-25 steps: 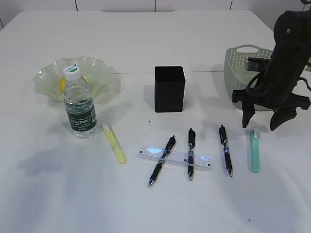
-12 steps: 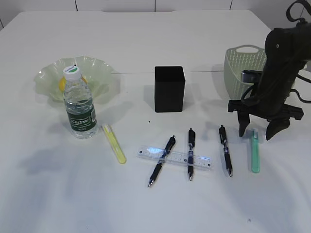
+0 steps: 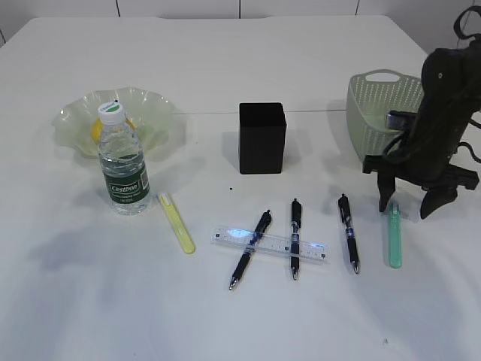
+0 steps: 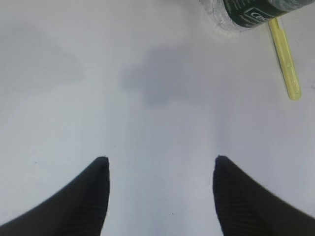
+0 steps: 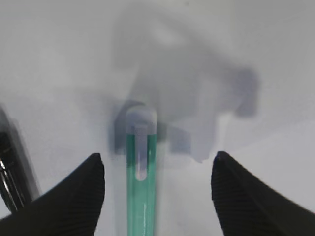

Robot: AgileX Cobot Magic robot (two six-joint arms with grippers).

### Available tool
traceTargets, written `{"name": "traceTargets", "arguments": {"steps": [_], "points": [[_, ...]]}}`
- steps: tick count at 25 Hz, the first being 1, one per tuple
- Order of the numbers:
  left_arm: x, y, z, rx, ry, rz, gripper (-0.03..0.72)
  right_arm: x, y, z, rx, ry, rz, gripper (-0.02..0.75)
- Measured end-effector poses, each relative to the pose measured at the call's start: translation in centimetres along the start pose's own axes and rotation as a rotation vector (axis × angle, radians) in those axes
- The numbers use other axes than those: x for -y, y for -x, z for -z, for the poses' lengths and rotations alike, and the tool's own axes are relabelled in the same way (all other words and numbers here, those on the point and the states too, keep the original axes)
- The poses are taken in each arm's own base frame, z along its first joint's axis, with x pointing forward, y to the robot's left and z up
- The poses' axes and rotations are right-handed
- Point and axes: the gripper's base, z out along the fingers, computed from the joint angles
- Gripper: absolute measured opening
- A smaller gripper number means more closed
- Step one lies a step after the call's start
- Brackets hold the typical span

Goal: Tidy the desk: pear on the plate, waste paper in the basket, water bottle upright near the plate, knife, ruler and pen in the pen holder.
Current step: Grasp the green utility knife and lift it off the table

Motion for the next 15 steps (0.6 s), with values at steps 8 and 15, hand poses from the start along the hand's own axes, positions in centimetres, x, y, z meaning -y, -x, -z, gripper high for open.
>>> {"name": "traceTargets", "arguments": {"steps": [8,15], "points": [[0.00,0.02,0.00,0.002,0.000,0.000,0.467,-0.02,0.04,-0.40,-0.008,-0.003,0.000,0.501],[0.00,0.00,0.00,0.000,0.000,0.000,0.467,-0.01,0.01,-0.91,-0.022,-0.008,0.002,0.501]]}}
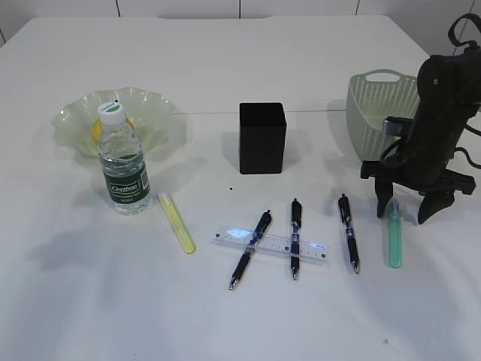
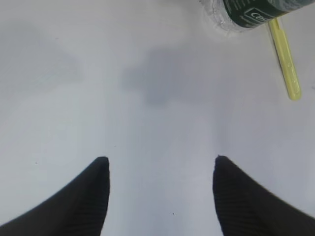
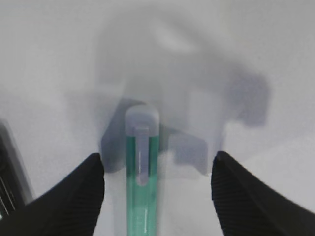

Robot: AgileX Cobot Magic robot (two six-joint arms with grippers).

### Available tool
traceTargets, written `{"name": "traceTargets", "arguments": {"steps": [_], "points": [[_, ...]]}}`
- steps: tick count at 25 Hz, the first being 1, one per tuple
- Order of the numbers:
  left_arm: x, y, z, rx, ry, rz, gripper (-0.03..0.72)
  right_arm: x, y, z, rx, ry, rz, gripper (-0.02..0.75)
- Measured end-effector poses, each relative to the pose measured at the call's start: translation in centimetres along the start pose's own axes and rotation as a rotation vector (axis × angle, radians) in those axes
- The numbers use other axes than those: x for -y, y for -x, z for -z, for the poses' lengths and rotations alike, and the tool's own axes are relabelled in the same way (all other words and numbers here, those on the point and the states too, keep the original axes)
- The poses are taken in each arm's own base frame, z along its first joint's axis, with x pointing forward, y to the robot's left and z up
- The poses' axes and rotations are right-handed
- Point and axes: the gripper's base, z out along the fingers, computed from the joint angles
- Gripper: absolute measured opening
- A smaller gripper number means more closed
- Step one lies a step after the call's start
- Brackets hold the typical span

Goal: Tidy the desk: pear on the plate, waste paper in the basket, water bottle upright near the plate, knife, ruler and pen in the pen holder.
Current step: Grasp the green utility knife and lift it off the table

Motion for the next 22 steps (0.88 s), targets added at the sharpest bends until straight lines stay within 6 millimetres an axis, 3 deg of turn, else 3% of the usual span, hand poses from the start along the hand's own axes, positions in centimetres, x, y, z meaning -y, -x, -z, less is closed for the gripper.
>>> {"name": "traceTargets", "arguments": {"steps": [8,19,22], "points": [[0.00,0.02,0.00,0.002,0.000,0.000,0.467,-0.10,-0.03,-0.69,-0.018,0.005,-0.005,0.482],[-0.01,0.01,0.00,0.002,0.001,-0.001,0.466,-0.11,-0.02,-0.69,-0.016,0.006,-0.005,0.160],[-0.01,0.01,0.00,0.002,0.001,-0.001,0.467,-0.11,-0.02,-0.69,-0.016,0.006,-0.005,0.119]]}}
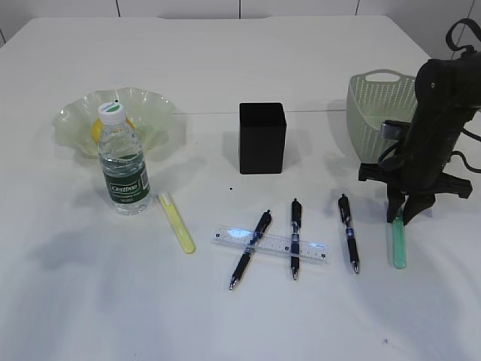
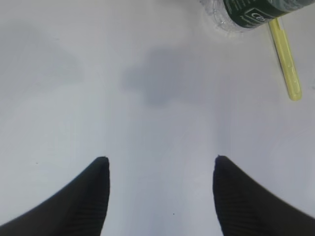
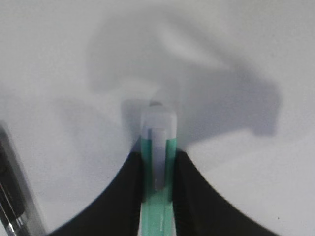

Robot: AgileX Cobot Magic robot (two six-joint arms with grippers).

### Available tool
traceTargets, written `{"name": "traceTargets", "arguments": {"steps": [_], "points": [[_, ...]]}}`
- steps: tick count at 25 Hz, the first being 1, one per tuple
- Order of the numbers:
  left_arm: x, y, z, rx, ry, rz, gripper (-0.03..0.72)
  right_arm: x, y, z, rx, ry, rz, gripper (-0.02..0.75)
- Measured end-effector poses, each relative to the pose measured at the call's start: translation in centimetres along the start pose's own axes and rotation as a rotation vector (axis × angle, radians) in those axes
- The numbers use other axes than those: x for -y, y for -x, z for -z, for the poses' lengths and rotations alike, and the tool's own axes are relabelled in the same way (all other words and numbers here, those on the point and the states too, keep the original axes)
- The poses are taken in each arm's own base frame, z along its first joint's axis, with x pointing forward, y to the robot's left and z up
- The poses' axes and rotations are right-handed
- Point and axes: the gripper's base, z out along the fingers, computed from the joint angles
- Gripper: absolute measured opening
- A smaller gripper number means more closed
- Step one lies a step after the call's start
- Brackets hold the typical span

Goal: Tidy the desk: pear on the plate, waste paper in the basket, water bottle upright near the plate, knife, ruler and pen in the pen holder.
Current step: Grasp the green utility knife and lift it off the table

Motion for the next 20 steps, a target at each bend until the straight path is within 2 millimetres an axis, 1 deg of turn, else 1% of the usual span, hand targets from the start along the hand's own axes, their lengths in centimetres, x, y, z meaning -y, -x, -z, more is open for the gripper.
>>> {"name": "traceTargets", "arguments": {"steps": [8,10,12,17,20], "points": [[0.0,0.0,0.0,0.000,0.000,0.000,0.466,-0.3,-0.2,0.0,-0.022,0.030,0.056,0.108],[0.0,0.0,0.0,0.000,0.000,0.000,0.466,-0.4,-0.3,0.6,-0.015,0.044,0.069,0.108],[0.0,0.0,0.0,0.000,0.000,0.000,0.467,-0.4,-0.2,1.8,0.017,0.057,0.083,0.108],[0.0,0.0,0.0,0.000,0.000,0.000,0.467,-0.4,-0.3,6.2,0.155,0.101,0.138,0.108],[0.0,0.0,0.0,0.000,0.000,0.000,0.467,-0.8,-0.4,8.3,0.231,0.159,0.172,0.107]]}}
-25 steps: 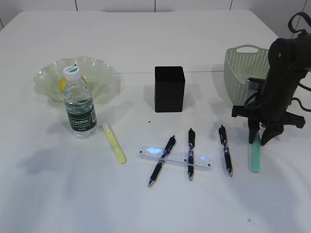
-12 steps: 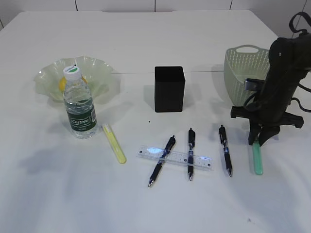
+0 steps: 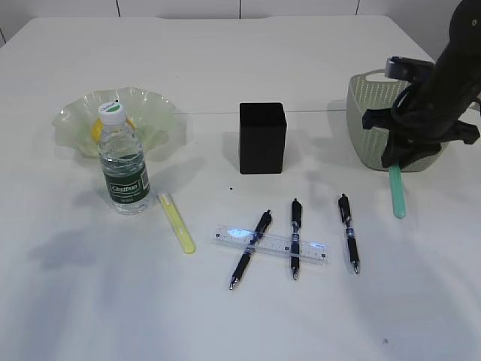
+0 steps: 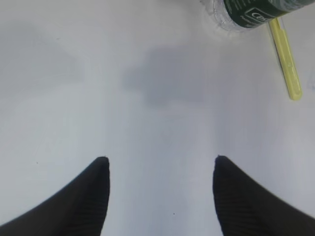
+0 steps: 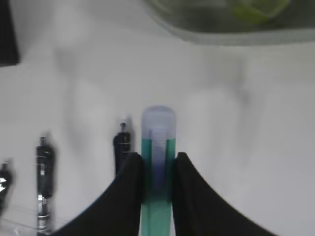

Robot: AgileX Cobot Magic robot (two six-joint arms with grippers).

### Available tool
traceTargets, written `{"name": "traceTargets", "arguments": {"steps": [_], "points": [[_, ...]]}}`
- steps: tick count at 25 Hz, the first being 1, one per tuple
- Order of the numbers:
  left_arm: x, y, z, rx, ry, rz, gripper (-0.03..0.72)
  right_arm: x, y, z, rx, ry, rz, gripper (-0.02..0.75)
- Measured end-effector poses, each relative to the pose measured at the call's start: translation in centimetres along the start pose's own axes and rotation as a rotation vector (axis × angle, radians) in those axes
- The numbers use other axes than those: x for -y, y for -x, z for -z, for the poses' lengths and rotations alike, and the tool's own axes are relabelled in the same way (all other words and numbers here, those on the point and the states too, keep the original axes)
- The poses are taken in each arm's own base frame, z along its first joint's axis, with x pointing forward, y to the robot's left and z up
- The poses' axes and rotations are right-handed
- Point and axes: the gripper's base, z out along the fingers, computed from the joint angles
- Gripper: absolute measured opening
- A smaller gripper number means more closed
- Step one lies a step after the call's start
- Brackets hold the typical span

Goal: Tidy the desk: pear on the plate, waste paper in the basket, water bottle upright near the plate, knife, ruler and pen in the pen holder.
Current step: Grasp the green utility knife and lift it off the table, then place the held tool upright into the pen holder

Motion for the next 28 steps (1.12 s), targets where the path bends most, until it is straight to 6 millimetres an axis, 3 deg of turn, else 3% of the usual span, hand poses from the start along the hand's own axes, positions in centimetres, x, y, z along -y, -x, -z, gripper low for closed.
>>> {"name": "traceTargets", "arguments": {"steps": [6,15,22,28], "points": [[0.0,0.0,0.0,0.000,0.000,0.000,0.466,-2.5,1.3,2.0,0.112,0.168,0.087,0.106],[0.0,0.0,0.0,0.000,0.000,0.000,0.466,-9.3,3.7,5.6,0.424,0.248,0.260,0.106],[0.0,0.0,0.0,0.000,0.000,0.000,0.466,-11.3,4.3,6.4,0.603,0.247,0.363,0.106],[0.0,0.0,0.0,0.000,0.000,0.000,0.466,-12.0,5.2,5.0,0.707,0.232,0.376,0.106]]}}
